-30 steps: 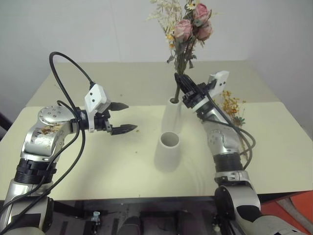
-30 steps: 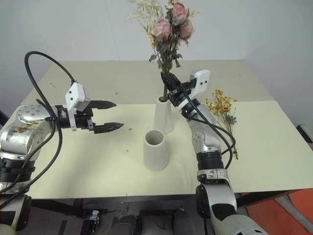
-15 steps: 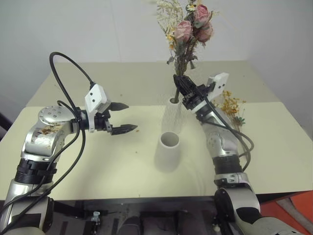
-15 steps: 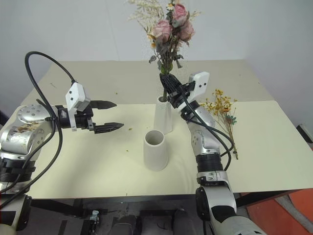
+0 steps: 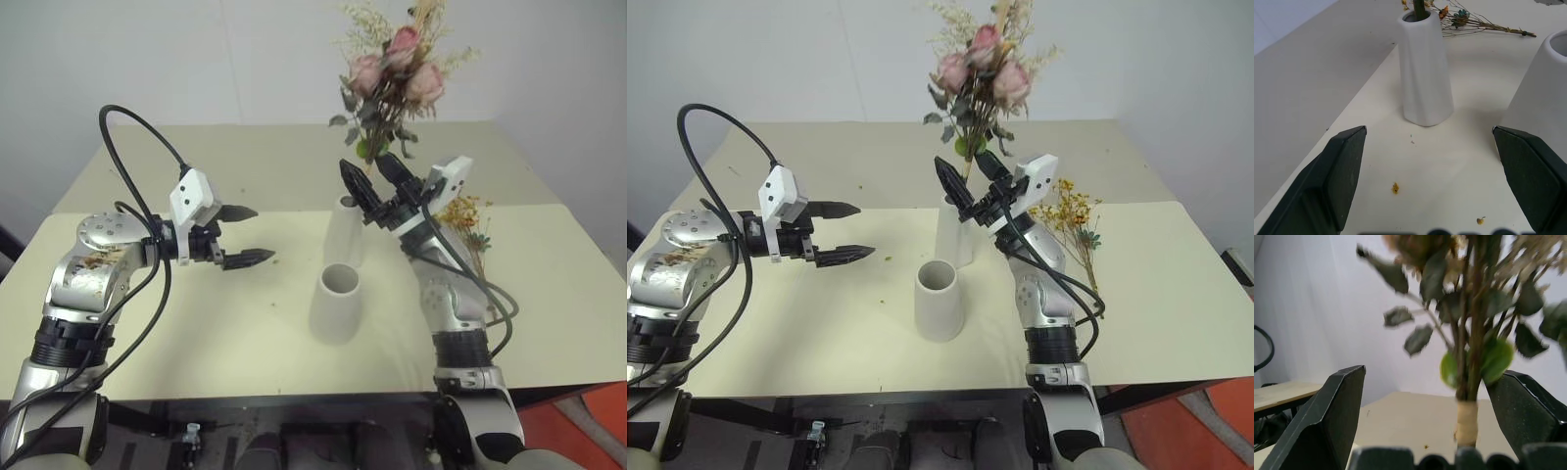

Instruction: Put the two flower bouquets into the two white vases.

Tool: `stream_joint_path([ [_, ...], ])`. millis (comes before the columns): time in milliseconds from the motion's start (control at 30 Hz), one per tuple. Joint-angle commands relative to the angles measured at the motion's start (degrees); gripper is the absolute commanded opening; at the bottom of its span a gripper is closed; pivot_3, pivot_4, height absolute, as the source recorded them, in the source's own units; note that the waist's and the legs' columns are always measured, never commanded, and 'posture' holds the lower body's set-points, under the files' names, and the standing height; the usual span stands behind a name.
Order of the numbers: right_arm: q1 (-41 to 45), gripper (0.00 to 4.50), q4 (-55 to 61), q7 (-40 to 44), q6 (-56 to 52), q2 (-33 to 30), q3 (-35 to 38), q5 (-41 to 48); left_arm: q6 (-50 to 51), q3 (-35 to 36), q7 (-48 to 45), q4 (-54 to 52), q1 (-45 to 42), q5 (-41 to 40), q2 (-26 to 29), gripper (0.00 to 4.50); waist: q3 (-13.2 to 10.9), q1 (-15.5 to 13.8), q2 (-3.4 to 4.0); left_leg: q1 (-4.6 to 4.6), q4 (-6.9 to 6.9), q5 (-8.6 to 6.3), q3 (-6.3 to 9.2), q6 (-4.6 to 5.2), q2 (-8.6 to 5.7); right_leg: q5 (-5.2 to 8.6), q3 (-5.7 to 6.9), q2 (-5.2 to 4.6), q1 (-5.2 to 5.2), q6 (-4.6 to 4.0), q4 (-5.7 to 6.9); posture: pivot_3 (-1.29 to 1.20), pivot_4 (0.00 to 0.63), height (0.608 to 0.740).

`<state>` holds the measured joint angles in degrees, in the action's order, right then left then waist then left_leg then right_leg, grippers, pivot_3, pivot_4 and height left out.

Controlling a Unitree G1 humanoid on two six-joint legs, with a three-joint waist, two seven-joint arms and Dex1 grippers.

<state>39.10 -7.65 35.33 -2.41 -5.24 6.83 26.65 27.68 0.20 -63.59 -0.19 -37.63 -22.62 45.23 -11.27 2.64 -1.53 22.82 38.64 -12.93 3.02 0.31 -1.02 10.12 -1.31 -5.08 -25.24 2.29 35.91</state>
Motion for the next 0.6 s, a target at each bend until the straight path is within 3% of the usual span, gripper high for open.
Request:
stream_joint_path([
  [33,-0.1,4.44,4.4,1.6,-0.7,-0.9,-1.5,0.9,-1.3,0.9,-0.2,0.1,-1.7,0.0,0.0,4.5,0.0,0.0,0.0,-0.01,0.0,0.0,0.0,0.0,0.0,0.0,0.0,0.0,0.0,0.0,0.01,0.0,0.15,0.74],
  [267,1.8,4.44,1.4,-2.2,0.1,-2.9,-1.1,-2.9,-0.9,1.0,0.2,-0.2,-1.5,0.0,-0.3,4.5,0.0,-0.1,0.0,-0.02,0.01,0.01,0.0,-0.01,0.0,0.04,0.0,0.01,0.01,0.06,0.01,0.0,0.15,0.74],
  [600,-0.7,4.44,6.9,0.9,-2.3,-12.0,0.7,-1.5,0.2,1.8,-1.1,-3.6,-0.2,-1.4,1.2,4.5,0.0,-0.2,0.0,0.03,0.0,0.01,-0.02,-0.01,-0.02,0.01,-0.01,-0.03,0.01,0.02,-0.06,0.0,0.15,0.74],
])
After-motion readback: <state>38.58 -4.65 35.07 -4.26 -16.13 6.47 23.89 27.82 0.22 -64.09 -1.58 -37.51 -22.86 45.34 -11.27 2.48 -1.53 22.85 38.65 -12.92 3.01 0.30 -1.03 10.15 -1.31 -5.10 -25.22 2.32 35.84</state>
